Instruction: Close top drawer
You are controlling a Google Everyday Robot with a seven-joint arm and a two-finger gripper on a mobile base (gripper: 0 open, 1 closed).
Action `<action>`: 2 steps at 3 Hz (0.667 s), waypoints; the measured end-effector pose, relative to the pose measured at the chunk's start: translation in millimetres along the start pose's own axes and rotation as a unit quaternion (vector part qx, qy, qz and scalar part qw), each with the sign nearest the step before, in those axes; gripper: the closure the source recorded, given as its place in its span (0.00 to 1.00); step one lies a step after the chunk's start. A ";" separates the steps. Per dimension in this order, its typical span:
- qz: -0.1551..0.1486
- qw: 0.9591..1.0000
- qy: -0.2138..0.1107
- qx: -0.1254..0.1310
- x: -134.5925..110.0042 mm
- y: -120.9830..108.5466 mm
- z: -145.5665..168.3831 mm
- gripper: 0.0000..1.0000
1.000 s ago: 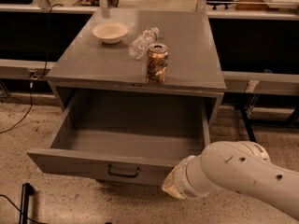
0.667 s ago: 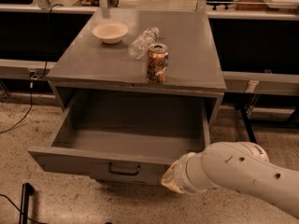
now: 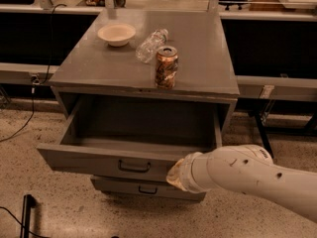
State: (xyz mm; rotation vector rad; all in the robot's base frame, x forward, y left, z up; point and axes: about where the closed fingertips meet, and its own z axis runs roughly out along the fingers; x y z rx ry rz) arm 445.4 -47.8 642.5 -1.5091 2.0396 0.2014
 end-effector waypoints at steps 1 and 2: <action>-0.012 1.000 -0.013 0.017 -3.8 -28.0 20.5 1.00; -0.028 0.999 -0.022 0.021 -0.9 -55.4 38.4 1.00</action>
Offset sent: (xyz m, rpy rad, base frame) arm 0.1099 -0.0078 -0.0325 0.0179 -0.1173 0.0720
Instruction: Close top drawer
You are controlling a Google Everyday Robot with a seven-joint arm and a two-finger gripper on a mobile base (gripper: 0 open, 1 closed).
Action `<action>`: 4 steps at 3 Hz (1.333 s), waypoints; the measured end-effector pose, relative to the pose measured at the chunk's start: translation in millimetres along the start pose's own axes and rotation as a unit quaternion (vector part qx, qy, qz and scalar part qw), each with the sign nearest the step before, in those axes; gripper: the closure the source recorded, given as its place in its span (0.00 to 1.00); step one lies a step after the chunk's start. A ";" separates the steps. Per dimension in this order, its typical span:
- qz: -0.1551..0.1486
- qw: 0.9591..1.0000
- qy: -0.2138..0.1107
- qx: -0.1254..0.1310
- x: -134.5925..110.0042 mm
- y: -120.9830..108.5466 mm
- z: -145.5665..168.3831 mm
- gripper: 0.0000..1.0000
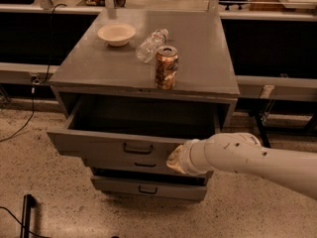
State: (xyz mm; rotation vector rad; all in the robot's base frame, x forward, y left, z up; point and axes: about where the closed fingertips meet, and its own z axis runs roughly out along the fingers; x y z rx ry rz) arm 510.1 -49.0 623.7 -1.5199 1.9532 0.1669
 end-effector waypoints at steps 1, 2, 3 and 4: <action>-0.012 1.000 -0.004 -0.005 6.2 -22.8 17.2 1.00; -0.016 1.000 -0.004 -0.012 14.3 -46.1 31.9 1.00; -0.020 1.000 0.007 -0.012 22.2 -70.8 41.6 1.00; -0.017 1.000 0.012 -0.008 25.6 -89.0 43.5 1.00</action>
Offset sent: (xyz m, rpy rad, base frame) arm 0.0828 -0.0220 -0.0296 -0.0055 0.0082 0.0482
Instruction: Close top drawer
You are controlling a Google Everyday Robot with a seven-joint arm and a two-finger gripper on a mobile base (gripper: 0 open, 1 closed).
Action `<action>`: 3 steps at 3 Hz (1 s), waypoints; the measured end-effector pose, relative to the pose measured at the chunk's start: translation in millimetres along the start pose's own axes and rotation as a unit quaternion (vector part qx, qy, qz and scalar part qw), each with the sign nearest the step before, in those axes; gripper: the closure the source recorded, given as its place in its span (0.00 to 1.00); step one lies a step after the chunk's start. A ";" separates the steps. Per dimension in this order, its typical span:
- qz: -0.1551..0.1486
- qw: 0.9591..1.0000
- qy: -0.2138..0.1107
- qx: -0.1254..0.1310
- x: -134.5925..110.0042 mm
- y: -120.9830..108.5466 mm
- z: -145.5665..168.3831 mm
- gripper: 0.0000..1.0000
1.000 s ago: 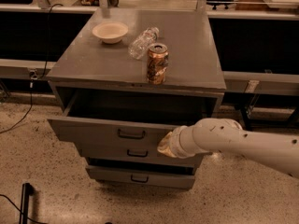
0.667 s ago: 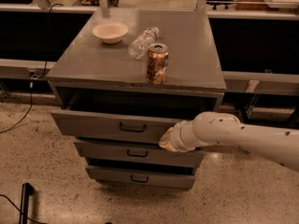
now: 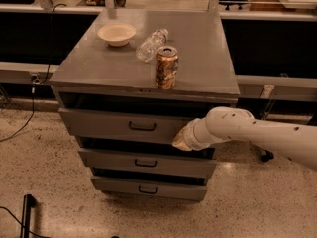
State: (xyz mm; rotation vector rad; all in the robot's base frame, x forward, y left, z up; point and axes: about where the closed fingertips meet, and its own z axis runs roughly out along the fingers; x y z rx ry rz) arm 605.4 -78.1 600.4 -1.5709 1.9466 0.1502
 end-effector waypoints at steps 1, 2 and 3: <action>0.004 1.000 -0.006 -0.008 0.8 0.0 -0.9 1.00; 0.004 0.999 -0.027 -0.029 -3.5 25.2 -16.8 1.00; 0.001 0.994 -0.050 -0.094 -23.0 101.1 -61.3 1.00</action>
Offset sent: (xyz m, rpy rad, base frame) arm -0.1420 0.0108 0.0437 0.2190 0.1237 0.1665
